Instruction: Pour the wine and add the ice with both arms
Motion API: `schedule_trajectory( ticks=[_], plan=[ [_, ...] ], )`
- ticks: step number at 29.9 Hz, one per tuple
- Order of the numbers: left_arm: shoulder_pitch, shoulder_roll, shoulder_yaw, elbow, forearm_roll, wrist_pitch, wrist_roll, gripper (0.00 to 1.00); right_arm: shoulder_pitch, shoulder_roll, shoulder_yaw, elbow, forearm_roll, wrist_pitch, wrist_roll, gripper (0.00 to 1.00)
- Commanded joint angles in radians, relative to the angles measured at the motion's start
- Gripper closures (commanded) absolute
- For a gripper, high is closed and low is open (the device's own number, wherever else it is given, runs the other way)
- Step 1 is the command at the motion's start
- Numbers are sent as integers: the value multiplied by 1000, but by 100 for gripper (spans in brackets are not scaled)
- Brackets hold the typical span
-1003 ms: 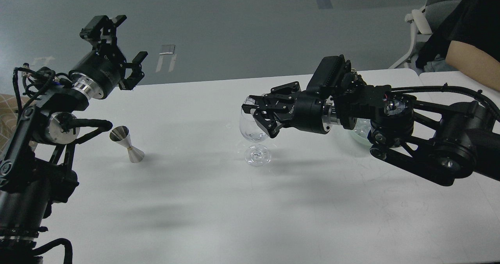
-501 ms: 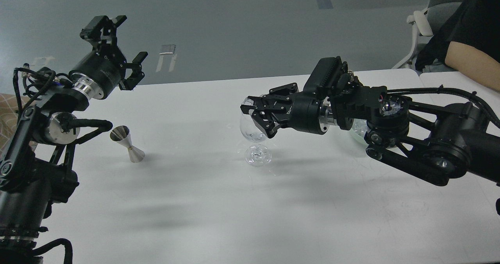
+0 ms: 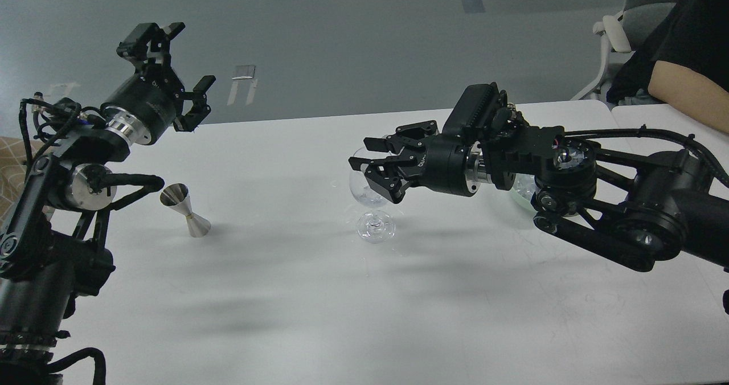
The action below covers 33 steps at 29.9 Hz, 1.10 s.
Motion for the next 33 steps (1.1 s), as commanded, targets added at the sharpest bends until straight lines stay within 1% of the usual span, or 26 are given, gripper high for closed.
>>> schedule_trajectory(
  ticks=[1,3,5,7,8,9,10,11,12,13,16,18,20,23,29,32,33],
  plan=[
    [-1,0,0,0,0,0,0,3,1,0,2,2,0,0,-2,56],
    [-1,0,0,0,0,0,0,3,2,0,6,2,0,0,0,55],
    [-1,0,0,-2,0,0,0,3,12,2,17,2,3,-2,0,53],
    [-1,0,0,0,-2,0,0,3,16,2,54,0,8,-2,0,46],
    [-1,1,0,0,-2,0,0,3,19,2,74,0,9,-2,0,41],
    [-1,1,0,0,0,0,0,3,19,2,118,-3,17,-2,3,30],
    [-1,1,0,0,-2,0,0,3,19,2,162,-9,19,0,6,24],
    [-1,1,0,0,-2,0,0,3,19,2,187,-17,20,-2,8,20],
    [-1,1,0,0,-2,0,0,3,19,3,238,-38,23,-2,9,6],
    [-1,1,0,0,-2,0,0,3,19,6,264,-47,29,-2,9,2],
    [-1,1,0,0,-2,0,0,3,22,32,354,-104,80,-2,9,0],
    [-1,1,0,0,-3,-2,0,3,41,40,431,-175,140,-2,9,0],
    [-3,1,0,1,-3,-2,0,3,53,40,462,-210,172,-2,9,0],
    [-3,1,0,3,-14,-3,0,2,90,41,522,-319,299,-8,9,0],
    [-14,-2,-1,15,-17,-2,0,2,165,57,534,-521,596,-21,9,0],
    [-21,-2,0,26,-18,0,-6,2,179,64,534,-598,728,-20,9,0],
    [-21,-2,0,26,-18,0,-6,2,179,64,534,-598,729,-20,9,0]
  ],
)
